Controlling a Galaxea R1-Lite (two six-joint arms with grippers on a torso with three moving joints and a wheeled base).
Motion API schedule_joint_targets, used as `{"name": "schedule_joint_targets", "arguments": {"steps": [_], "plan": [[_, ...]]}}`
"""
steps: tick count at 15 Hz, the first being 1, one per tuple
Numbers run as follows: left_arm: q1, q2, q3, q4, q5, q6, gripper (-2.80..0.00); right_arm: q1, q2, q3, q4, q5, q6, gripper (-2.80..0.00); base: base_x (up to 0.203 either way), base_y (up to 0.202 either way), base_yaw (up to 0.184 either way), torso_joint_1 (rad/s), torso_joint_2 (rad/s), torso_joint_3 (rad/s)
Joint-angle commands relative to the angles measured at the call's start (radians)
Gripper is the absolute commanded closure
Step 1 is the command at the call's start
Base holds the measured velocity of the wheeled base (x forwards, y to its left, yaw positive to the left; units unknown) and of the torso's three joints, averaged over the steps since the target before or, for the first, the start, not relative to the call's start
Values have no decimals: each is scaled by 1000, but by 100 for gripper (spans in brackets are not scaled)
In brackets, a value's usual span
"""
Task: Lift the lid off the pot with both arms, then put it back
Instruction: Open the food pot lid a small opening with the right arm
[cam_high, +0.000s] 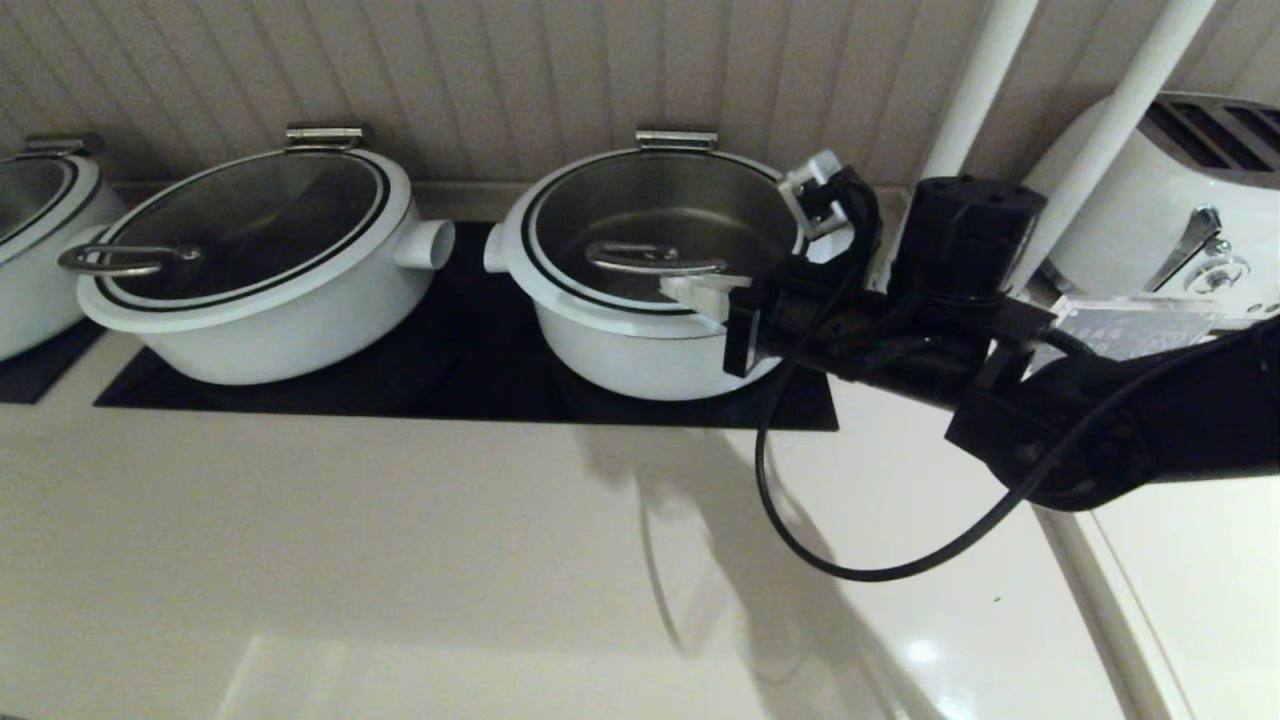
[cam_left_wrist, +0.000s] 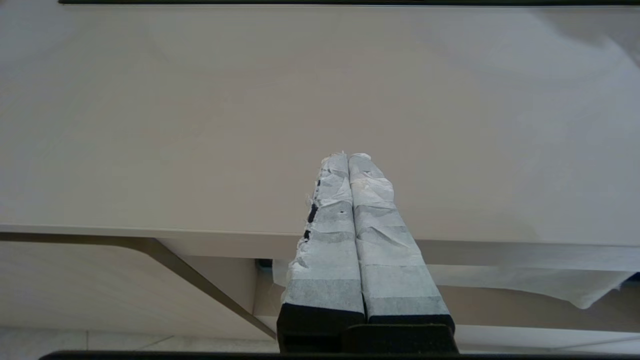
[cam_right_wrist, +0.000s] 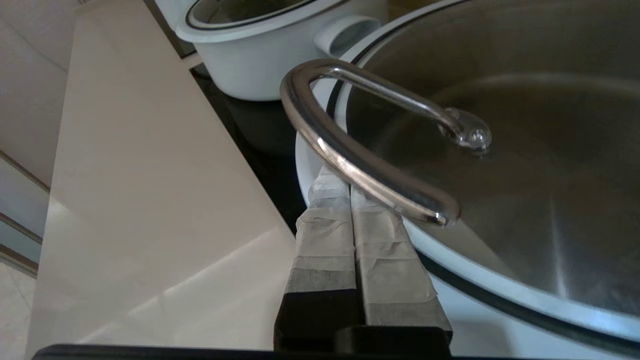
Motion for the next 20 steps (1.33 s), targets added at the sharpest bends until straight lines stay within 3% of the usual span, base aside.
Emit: {"name": "schedule_joint_targets", "arguments": {"steps": [1, 11, 20], "plan": [[0, 1, 0, 0, 0, 0, 0, 0, 15, -19, -6, 2, -1, 0, 0, 0, 0, 0, 0, 0], [0, 1, 0, 0, 0, 0, 0, -3, 52, -111, -5, -68, -2, 0, 0, 0, 0, 0, 0, 0], [0, 1, 0, 0, 0, 0, 0, -7, 47, -133, -5, -68, -2, 0, 0, 0, 0, 0, 0, 0]]}}
